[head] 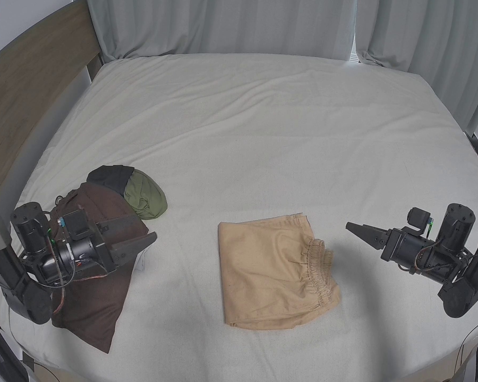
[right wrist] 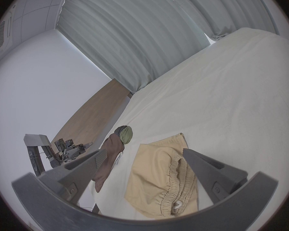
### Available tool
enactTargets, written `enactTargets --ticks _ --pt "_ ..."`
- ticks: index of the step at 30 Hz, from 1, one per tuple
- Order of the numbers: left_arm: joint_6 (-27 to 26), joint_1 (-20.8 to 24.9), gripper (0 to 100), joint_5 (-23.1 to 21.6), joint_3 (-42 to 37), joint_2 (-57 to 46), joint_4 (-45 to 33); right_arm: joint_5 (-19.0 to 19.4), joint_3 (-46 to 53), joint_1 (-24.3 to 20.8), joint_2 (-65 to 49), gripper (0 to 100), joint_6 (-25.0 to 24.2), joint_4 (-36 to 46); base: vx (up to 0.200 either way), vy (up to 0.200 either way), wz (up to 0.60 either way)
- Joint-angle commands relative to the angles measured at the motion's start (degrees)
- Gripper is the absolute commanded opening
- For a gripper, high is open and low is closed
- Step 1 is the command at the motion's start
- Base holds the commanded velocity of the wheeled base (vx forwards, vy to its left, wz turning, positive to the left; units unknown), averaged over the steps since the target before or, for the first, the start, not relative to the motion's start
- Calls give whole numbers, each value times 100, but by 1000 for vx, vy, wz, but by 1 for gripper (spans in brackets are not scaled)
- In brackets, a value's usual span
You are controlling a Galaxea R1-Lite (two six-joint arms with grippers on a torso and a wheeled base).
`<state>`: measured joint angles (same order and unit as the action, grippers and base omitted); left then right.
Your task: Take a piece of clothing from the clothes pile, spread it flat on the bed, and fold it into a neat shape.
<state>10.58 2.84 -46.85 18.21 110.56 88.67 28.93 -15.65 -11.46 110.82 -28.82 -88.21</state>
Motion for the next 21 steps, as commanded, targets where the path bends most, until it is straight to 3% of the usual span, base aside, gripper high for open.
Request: enactTargets --ticks 1,4,11,16,17,21 --pt "-698 -706 100 -536 -380 -192 1 -28 45 -243 -17 100 52 -3 0 0 0" --pt "-1049 -873 100 -650 -354 -157 1 -28 115 -252 1 100 192 -3 0 0 0" --pt "-1234 -978 100 -676 -441 -192 1 -28 221 -243 -70 100 298 -3 0 0 0" --pt "-1972 -1014 100 -685 -529 -96 1 -28 238 -216 -61 100 298 6 0 0 0" --pt "-2368 -1005 100 -685 -468 -25 1 -19 238 -199 -52 100 298 6 0 0 0" --pt "-2500 -943 100 -668 -512 -78 -34 -19 308 -225 1 100 298 6 0 0 0"
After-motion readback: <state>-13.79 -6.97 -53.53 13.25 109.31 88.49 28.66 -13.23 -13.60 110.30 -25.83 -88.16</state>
